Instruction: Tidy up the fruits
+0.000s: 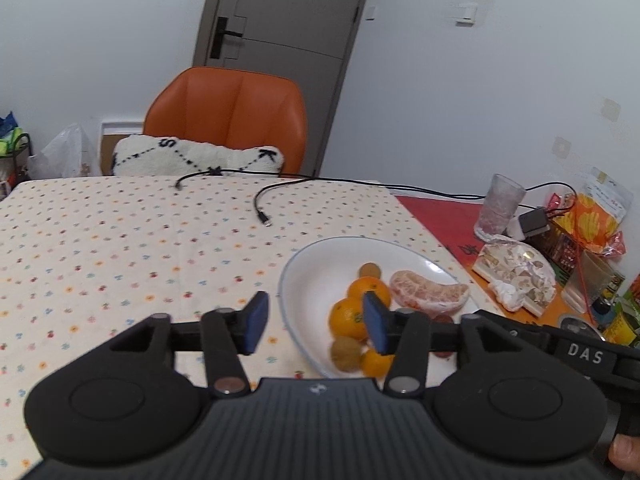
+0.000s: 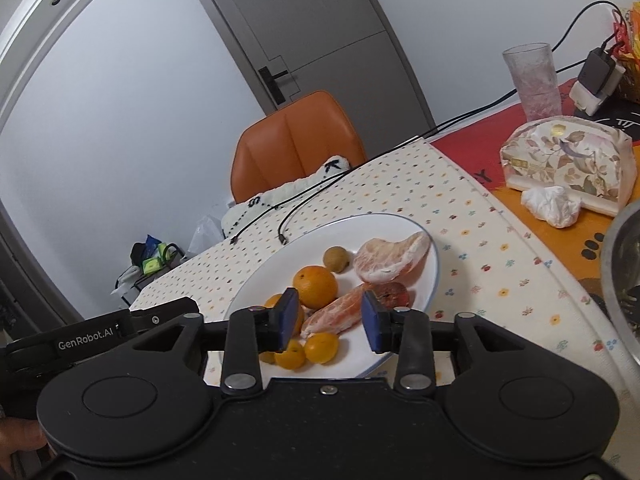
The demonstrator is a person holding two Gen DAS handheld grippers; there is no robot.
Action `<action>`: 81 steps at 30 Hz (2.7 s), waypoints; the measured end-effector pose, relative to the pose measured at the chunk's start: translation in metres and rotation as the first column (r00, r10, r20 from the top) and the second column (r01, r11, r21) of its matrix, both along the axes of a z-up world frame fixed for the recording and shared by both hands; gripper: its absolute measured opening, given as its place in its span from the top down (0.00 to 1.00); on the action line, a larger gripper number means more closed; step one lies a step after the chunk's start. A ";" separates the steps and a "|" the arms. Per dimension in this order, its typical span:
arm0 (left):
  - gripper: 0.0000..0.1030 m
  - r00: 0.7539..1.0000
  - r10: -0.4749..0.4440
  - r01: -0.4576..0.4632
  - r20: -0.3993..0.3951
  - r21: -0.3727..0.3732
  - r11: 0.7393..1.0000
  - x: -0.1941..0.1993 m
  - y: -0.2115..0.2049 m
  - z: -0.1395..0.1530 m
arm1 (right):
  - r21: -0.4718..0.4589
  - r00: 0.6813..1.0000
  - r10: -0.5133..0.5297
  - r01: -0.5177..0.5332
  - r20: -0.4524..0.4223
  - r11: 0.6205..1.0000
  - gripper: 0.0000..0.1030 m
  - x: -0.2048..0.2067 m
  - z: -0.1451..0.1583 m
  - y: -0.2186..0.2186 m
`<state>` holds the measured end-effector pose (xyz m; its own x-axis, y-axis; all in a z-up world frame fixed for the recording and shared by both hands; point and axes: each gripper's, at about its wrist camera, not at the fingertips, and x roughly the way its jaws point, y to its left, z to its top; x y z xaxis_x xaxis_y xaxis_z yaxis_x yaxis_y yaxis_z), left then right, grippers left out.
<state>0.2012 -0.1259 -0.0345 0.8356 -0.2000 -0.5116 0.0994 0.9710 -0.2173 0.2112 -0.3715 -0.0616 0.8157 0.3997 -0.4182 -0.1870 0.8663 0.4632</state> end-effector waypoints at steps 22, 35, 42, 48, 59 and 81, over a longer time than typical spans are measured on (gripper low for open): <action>0.18 0.991 0.131 -0.128 -0.014 0.125 0.984 -0.035 0.044 0.006 | -0.044 0.999 0.025 -0.024 0.027 0.999 0.07 -0.016 0.018 0.041; 0.10 0.987 0.153 -0.145 -0.056 0.122 0.982 -0.063 0.063 0.020 | -0.078 0.996 0.085 -0.083 0.023 0.993 0.00 -0.036 0.036 0.058; 0.08 0.983 0.166 -0.153 -0.084 0.137 0.979 -0.079 0.070 0.023 | -0.097 0.993 0.114 -0.111 0.019 0.989 0.00 -0.050 0.043 0.065; 0.08 0.979 0.184 -0.172 -0.084 0.131 0.976 -0.097 0.081 0.028 | -0.117 0.990 0.138 -0.135 0.018 0.984 0.00 -0.063 0.051 0.071; 0.08 0.977 0.200 -0.190 -0.078 0.124 0.974 -0.125 0.096 0.037 | -0.163 0.982 0.189 -0.182 0.028 0.970 0.00 -0.086 0.064 0.084; 0.01 0.979 0.202 -0.195 -0.038 0.141 0.971 -0.185 0.106 0.062 | -0.244 0.970 0.237 -0.218 0.051 0.945 0.00 -0.139 0.096 0.088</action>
<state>0.0158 -0.0198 0.0277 0.8233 0.0416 -0.5661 -0.1061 0.9910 -0.0815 0.0725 -0.2830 0.0341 0.7484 0.4772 -0.4606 -0.4198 0.8785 0.2281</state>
